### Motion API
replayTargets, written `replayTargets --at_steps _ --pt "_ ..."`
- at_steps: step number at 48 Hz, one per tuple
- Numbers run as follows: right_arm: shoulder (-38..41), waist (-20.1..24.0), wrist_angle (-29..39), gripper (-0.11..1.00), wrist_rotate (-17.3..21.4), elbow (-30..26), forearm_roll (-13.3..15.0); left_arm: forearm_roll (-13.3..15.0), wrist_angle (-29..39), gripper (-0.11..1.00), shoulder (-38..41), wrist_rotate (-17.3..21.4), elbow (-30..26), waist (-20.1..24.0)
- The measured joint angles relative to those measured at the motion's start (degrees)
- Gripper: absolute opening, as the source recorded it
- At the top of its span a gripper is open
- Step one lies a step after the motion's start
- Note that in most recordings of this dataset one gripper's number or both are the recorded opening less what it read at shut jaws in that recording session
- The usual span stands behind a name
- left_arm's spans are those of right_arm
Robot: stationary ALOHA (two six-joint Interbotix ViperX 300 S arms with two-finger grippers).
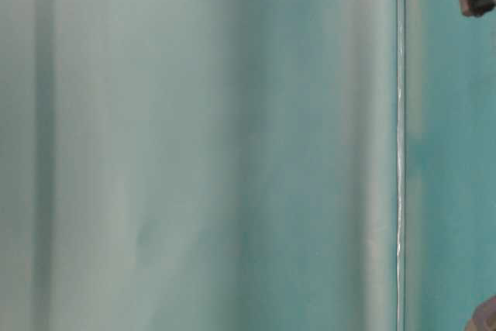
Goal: Insert the wire through the hole in the metal fitting marked with a red label. (retake)
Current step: 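Move the left gripper to the bracket and close on the protruding wire tip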
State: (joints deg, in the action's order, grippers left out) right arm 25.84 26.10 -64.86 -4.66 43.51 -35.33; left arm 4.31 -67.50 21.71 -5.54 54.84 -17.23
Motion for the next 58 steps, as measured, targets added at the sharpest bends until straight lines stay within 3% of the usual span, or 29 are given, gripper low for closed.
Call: replayTargets --at_steps 10,34,58 --pt "0.0 0.0 0.0 0.02 0.0 0.0 0.0 0.0 0.3 0.33 0.0 0.0 -0.7 0.4" --pt "0.0 0.0 0.0 0.02 0.0 0.0 0.0 0.0 0.2 -0.03 -0.1 -0.1 -1.0 0.4" --pt "0.3 0.0 0.1 0.02 -0.2 -0.2 0.1 -0.6 0.2 -0.1 -0.8 0.4 -1.0 0.6"
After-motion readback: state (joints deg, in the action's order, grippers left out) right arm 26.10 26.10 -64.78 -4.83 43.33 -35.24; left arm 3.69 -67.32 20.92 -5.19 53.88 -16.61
